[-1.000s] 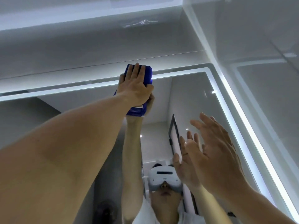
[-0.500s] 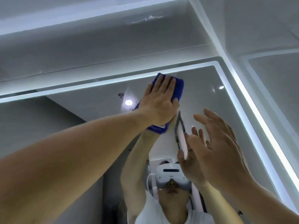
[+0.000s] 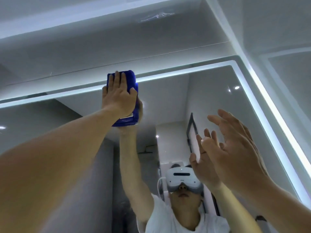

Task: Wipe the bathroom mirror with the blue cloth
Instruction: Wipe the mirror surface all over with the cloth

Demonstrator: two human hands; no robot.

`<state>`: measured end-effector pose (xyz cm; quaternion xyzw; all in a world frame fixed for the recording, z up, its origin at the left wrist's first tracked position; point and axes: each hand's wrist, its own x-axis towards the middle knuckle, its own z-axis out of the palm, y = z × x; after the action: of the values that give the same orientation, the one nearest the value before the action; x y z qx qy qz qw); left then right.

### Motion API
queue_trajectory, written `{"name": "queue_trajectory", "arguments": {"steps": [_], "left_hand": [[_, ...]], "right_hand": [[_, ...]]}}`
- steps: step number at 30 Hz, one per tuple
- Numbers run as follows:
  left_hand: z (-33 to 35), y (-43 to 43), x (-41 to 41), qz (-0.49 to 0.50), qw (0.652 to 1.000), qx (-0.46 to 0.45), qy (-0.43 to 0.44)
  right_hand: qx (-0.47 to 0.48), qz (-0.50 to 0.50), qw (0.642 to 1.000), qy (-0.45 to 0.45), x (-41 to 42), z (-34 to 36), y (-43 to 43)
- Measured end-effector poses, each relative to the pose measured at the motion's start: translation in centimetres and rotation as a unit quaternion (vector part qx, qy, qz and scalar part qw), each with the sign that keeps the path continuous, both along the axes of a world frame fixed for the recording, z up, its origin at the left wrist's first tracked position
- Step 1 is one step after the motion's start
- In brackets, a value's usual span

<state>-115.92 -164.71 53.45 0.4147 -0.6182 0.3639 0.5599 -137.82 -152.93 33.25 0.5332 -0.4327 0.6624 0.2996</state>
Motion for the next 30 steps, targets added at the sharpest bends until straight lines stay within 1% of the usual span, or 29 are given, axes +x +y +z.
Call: {"name": "queue_trajectory", "arguments": {"steps": [3,5,7,9,10,11,12,13,15,16,17,18,21,24,25,27,29,30], "left_hand": [[-2.0,-0.5,2.6,0.008,1.0,0.009,0.001],[-3.5,-0.5,2.9,-0.003,1.0,0.012,-0.026],[-6.1,-0.5,2.5,-0.018,0.993,-0.006,-0.114],[-9.4,-0.9,2.1,-0.011,0.969,-0.05,-0.242],[-10.0,-1.0,2.3,0.005,0.954,-0.062,-0.293],[-9.3,-1.1,2.8,0.016,0.944,-0.065,-0.322],[-7.8,-1.1,3.0,0.025,0.944,-0.063,-0.323],[-6.0,-1.0,2.9,0.027,0.954,-0.051,-0.294],[-2.2,-0.5,2.3,0.014,0.985,-0.004,-0.17],[-0.8,-0.5,1.9,0.011,0.993,0.011,-0.12],[-0.3,-0.6,1.4,0.014,0.995,0.01,-0.095],[-0.4,-0.7,1.1,0.016,0.996,0.0,-0.093],[-3.9,-1.0,1.0,0.011,0.991,-0.026,-0.128],[-11.1,-1.0,0.7,0.011,0.983,-0.042,-0.178],[-14.2,-0.9,0.5,0.019,0.974,-0.058,-0.216],[-20.0,-0.7,0.6,0.035,0.946,-0.091,-0.31],[-22.7,-0.9,1.4,0.039,0.917,-0.093,-0.385],[-22.3,-0.8,1.8,0.043,0.903,-0.091,-0.417]], "right_hand": [[0.006,0.015,1.0,-0.006,1.2,0.9,0.0],[0.01,0.022,1.0,0.002,2.3,1.3,0.0],[0.003,0.025,1.0,0.016,3.2,1.6,-0.1],[-0.004,0.03,0.999,0.023,3.9,1.5,0.0],[-0.005,0.033,0.999,0.024,4.1,1.4,0.0],[-0.003,0.032,0.999,0.026,4.3,1.2,0.0],[0.002,0.025,0.999,0.031,4.4,1.1,-0.1],[0.008,0.014,0.999,0.038,4.4,1.0,-0.1],[0.018,-0.004,0.999,0.048,4.4,1.0,0.1],[0.021,-0.01,0.998,0.051,4.2,1.2,0.1],[0.023,-0.015,0.998,0.054,3.9,1.5,0.2],[0.024,-0.023,0.998,0.053,3.5,1.8,0.2],[0.034,-0.031,0.998,0.043,2.6,2.3,0.1],[0.036,-0.026,0.998,0.033,2.7,2.0,-0.4],[0.034,-0.023,0.999,0.028,2.8,1.7,-0.5],[0.026,-0.022,0.999,0.019,3.0,0.9,-0.7],[0.021,-0.026,0.999,0.019,2.9,-0.1,-0.8],[0.024,-0.03,0.999,0.023,2.8,-0.6,-0.8]]}}
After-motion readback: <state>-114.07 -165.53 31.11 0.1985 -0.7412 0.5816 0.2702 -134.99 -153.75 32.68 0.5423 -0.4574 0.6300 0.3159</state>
